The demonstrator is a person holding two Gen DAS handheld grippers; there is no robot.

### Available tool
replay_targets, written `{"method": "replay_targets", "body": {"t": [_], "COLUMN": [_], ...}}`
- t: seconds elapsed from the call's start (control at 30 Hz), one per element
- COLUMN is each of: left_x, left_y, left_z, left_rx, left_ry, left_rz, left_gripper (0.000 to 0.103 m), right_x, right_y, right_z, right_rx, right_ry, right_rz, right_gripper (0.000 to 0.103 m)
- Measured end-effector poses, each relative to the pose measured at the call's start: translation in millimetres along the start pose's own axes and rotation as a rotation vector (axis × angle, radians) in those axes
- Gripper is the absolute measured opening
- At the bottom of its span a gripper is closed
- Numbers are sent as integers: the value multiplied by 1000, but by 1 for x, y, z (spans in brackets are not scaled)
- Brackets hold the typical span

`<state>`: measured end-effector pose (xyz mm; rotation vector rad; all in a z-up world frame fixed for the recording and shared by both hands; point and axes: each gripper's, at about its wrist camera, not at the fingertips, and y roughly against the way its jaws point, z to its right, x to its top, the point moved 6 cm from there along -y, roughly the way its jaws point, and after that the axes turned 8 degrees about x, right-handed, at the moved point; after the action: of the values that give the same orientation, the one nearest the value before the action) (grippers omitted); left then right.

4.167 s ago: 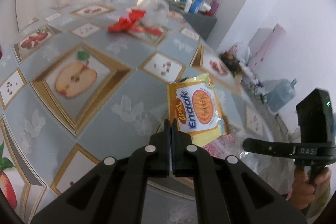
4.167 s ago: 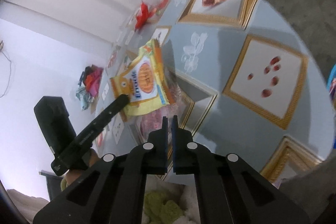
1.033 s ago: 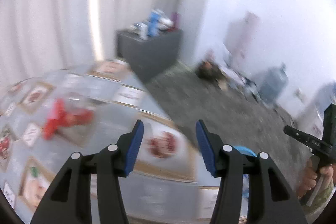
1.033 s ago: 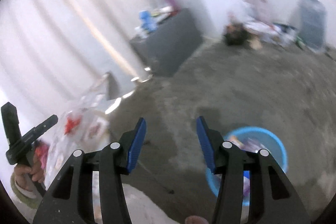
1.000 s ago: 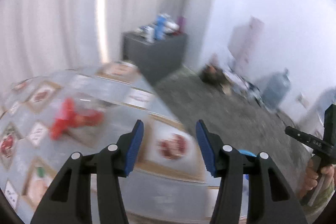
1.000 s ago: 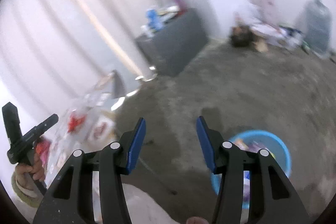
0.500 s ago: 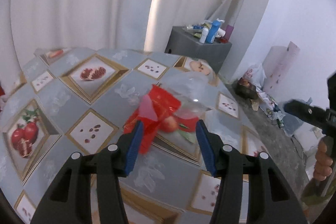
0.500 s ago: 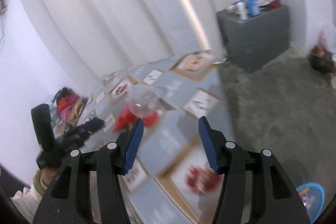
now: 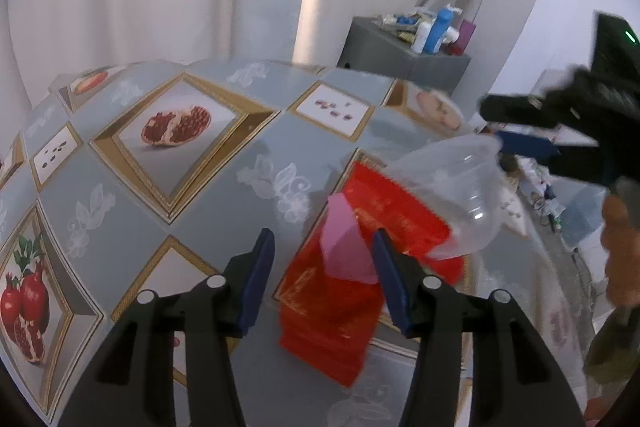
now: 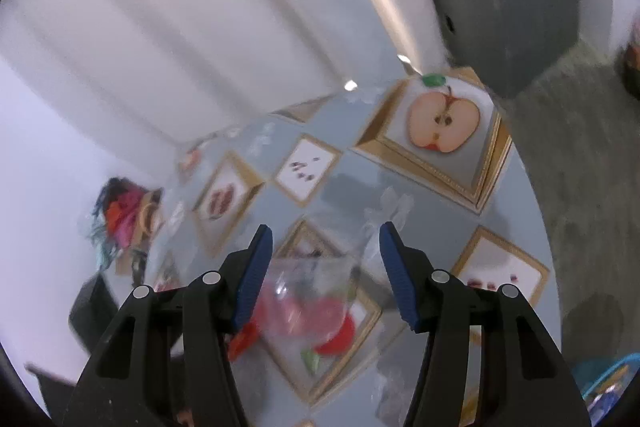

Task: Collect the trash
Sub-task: 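Move both tools back to the red wrapper and clear plastic cup, then grasp the red wrapper with the left gripper while the right grasps the clear cup rim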

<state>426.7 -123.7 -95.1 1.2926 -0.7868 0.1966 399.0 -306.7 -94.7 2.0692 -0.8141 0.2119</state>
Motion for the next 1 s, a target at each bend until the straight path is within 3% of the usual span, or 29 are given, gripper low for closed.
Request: {"method": "replay_targets", "body": {"t": [0.13,0.33,0.53,0.67,0.73,1.0], "left_x": [-5,-12,-22,-26,-29,-46], "left_y": [-4,0,7,11,12,26], "left_z": [-2,-1,1,2,2,1], "left_rx": [29,46,34,28,25,0], "left_ry": [-22,-48,-40,-40,-36,-23], "left_rz": [-5,-1,-1,0,-3,-24], "left_gripper": [47,39,25,24,18,17], "right_x": [-7,-37,-63,-77,-80,-95], "right_y": [-19,-7,-3,-5,-2,21], "right_z": [9,0,-4,-5,-5,-18], "right_rx": [-24,-34,-78,-91,-91,-94], "right_ry": [-34,42,111,130,131,184], "right_rz": [-84,-137,-151,-165,-158,-128], "right_gripper": [49,40,19,3,1,0]}}
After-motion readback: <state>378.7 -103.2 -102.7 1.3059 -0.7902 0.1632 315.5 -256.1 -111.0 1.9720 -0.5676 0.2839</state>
